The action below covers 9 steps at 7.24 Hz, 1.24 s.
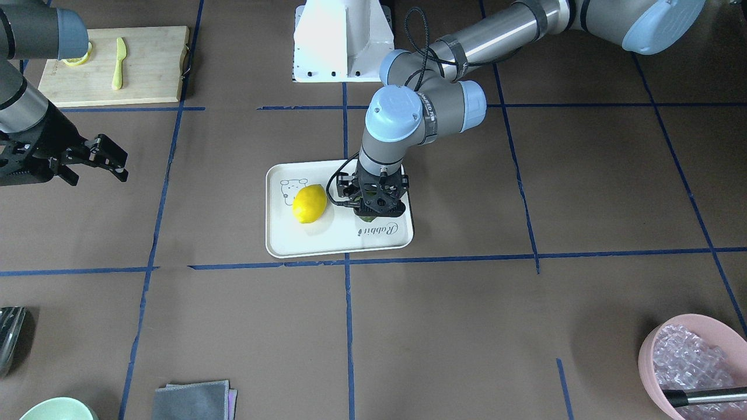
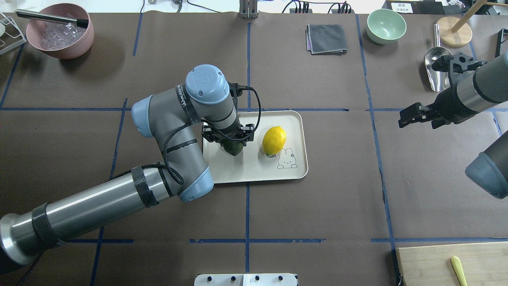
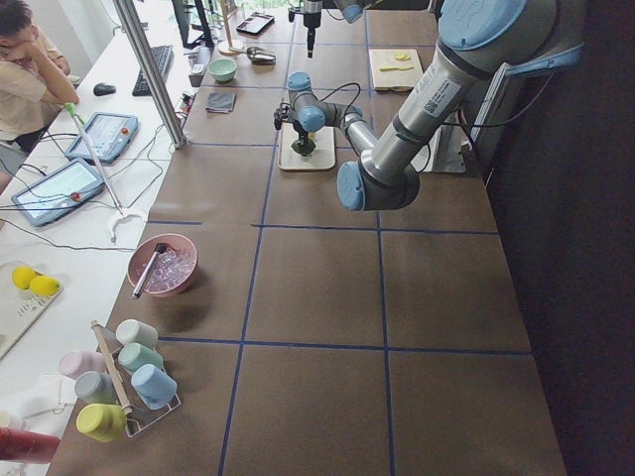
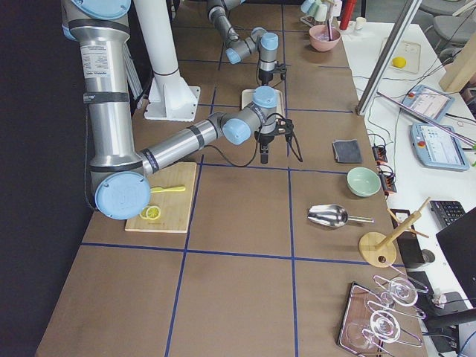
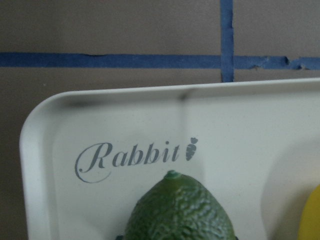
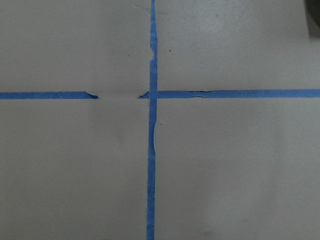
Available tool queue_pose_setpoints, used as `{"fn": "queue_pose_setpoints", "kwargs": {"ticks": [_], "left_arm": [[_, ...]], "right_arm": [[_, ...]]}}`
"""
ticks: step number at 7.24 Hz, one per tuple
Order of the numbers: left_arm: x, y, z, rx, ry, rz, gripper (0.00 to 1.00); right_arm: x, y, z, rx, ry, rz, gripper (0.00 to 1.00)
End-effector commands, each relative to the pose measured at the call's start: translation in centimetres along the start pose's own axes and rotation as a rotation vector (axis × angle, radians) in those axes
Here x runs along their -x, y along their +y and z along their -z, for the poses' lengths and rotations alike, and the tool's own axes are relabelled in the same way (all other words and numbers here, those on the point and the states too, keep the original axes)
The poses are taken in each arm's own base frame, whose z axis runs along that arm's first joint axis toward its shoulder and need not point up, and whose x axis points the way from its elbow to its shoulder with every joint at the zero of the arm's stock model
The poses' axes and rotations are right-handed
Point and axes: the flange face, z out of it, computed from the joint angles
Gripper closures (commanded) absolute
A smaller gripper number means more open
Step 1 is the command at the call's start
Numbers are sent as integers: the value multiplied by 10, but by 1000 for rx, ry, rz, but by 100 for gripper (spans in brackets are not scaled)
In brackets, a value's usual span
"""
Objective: Place all lemons on tray
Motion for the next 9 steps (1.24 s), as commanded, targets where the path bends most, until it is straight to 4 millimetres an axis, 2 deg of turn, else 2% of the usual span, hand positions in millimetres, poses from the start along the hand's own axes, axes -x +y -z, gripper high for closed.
{"fn": "queue_pose_setpoints", "kwargs": {"ticks": [1, 2, 4, 5, 6, 7, 8, 9], "left_arm": [[-1, 3, -2, 4, 0, -3, 24], [-1, 3, -2, 3, 1, -6, 0], [-3, 4, 8, -3, 11, -7, 0], [-7, 3, 36, -35, 49, -18, 0], [7, -2, 57, -66, 59, -11, 0], [28, 3, 88, -80, 40, 10, 0], [70, 8, 114, -105, 20, 28, 0], [126, 15, 133, -126, 9, 39, 0]], "right_arm": [[1, -1, 0, -1, -1, 2, 0], [4, -2, 1, -2, -5, 4, 0], [3, -2, 1, -1, -4, 3, 0], [3, -4, 4, -7, -8, 1, 0], [-7, -10, 17, 0, -32, -25, 0], [-22, -17, 30, 7, -55, -39, 0], [-42, -19, 36, -1, -43, 2, 0], [-72, -21, 35, -3, -18, 38, 0]]}}
